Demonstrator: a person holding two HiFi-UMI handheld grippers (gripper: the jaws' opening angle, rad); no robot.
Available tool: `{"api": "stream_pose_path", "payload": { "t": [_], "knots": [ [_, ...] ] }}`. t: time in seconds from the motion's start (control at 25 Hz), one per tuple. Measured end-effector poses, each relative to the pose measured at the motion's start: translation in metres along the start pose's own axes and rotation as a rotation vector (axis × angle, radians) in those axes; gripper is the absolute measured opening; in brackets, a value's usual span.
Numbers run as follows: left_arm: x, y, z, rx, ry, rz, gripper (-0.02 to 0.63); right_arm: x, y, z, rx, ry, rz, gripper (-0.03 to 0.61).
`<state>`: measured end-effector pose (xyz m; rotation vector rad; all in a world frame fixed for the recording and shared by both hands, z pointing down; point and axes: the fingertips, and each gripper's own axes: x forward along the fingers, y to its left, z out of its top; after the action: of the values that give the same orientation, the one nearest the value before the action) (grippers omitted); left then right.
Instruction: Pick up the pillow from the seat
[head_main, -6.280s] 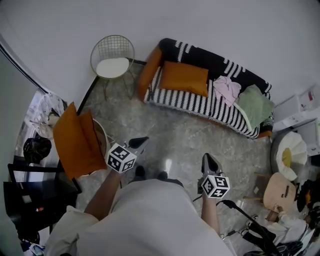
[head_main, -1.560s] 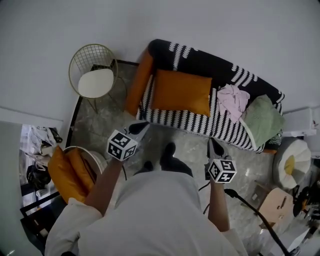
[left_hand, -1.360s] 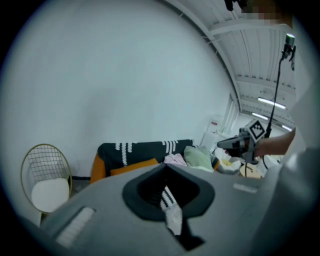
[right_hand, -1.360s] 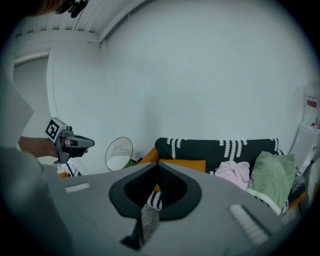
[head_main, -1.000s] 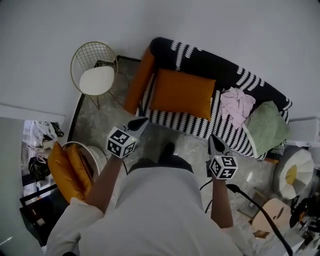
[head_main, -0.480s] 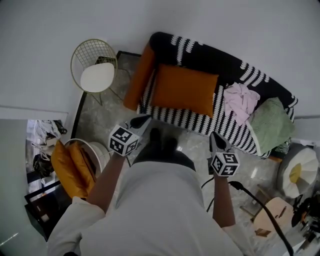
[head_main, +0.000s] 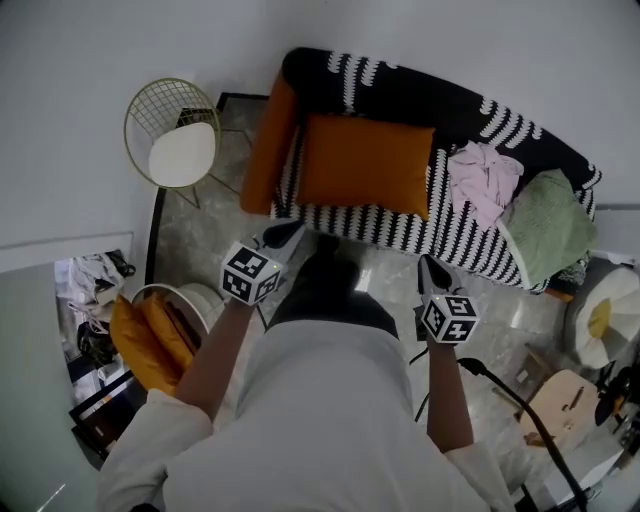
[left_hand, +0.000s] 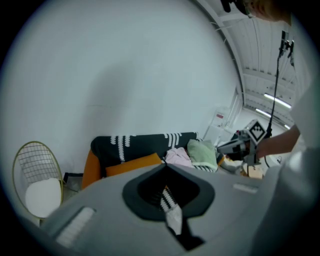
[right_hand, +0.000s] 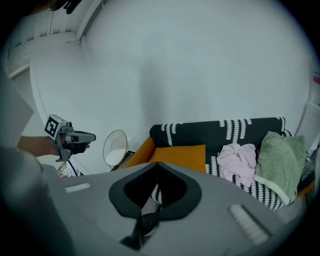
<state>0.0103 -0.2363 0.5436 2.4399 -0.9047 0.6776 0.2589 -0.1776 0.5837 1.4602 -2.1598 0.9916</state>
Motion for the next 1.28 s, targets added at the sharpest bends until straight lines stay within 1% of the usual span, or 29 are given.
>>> {"api": "stream_pose_path", "payload": {
  "t": [0.24, 0.48, 0.72, 0.84, 0.92, 1.08, 1.28],
  "knots": [
    [0.030, 0.033, 0.011, 0.036, 0.015, -0.046, 0.000, 0.041, -0.002, 0.008, 0.022, 0.025, -0.017, 0.006],
    [0.062, 0.083, 0.013, 0.038, 0.023, -0.064, 0.000, 0.090, -0.009, 0.020, 0.016, 0.048, -0.038, 0.006],
    [0.100, 0.131, 0.008, 0.034, 0.040, -0.085, 0.000, 0.141, -0.029, 0.024, 0.025, 0.080, -0.064, 0.006],
    [0.122, 0.154, 0.004, 0.037, 0.052, -0.094, 0.002, 0.168, -0.040, 0.023, 0.031, 0.099, -0.072, 0.028],
    [0.136, 0.169, 0.000, 0.038, 0.059, -0.102, 0.034, 0.185, -0.048, 0.021, 0.041, 0.106, -0.080, 0.028],
    [0.168, 0.197, -0.009, 0.044, 0.078, -0.119, 0.054, 0.220, -0.066, 0.015, 0.059, 0.123, -0.098, 0.037],
    [0.209, 0.231, -0.027, 0.048, 0.109, -0.133, 0.075, 0.265, -0.088, 0.000, 0.061, 0.170, -0.117, 0.060]
  ]
}}
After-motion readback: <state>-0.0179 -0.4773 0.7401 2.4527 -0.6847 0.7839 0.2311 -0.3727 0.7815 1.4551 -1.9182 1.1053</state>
